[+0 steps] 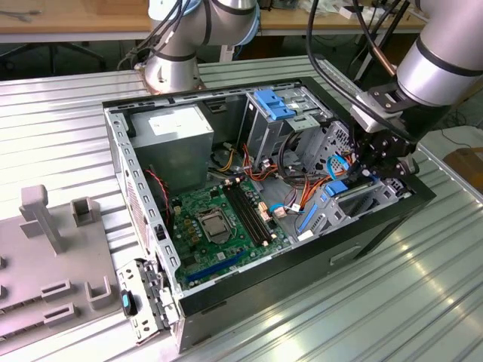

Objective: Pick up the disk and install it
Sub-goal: 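Insert the second disk wire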

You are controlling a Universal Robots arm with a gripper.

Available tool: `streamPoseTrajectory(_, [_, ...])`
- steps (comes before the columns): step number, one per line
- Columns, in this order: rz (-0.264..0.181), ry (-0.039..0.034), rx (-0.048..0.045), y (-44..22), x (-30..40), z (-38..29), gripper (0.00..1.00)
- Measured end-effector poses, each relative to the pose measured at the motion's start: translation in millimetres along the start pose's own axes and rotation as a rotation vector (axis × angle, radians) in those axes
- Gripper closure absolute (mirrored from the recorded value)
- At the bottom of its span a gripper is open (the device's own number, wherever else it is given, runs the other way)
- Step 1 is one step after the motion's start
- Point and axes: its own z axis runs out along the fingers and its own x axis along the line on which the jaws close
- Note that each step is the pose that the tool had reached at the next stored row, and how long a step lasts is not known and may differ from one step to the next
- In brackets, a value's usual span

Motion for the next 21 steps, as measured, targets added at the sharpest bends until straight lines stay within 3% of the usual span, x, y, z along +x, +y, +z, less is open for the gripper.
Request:
streamPoseTrajectory(6, [0.000, -0.0006, 0.0001, 0.0, 0.0, 0.2, 0.82])
streamPoseTrajectory(7, [0.000, -0.0003, 0.0006, -0.3, -0.2, -2.8, 0.76])
streamPoseTrajectory(14, [0.000, 0.0002, 0.0015, -1.7, -1.2, -16.9, 0.76])
streamPoseTrajectory(21, [0.000, -0.0001, 0.0015, -1.8, -1.3, -17.7, 0.76])
